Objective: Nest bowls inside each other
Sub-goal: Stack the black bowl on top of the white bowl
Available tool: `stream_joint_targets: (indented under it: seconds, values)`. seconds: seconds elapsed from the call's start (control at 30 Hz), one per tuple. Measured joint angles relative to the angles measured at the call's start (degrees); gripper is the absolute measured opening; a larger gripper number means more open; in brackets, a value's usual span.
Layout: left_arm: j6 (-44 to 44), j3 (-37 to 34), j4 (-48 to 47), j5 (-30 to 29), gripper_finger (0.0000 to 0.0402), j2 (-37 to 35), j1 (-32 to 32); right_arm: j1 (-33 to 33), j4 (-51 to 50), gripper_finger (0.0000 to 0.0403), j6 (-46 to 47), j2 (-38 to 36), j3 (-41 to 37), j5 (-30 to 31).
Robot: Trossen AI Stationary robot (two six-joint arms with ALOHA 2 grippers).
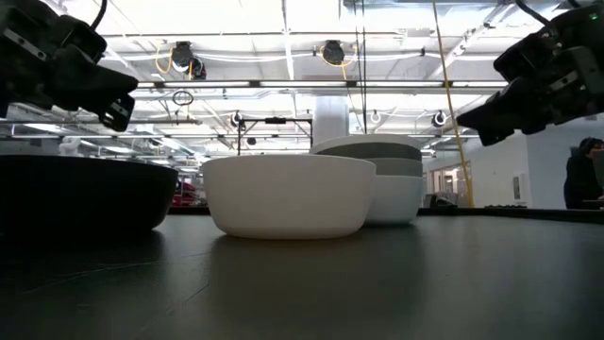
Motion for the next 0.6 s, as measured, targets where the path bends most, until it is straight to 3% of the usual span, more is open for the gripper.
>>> stream_joint_targets:
  seconds: [0.2,0.6]
  values:
    - [-0.43,0.00,-0.11,-4.93,0.0007,0.00,-6.00,0.95,0.22,0.0000,0.00,0.00,-0.04,0.00]
    - [0.97,0.00,0.37,-5.71,0.0020,0.00,-11.83,1.91,0.16,0.0000,0.00,0.04,-0.09,-0.02]
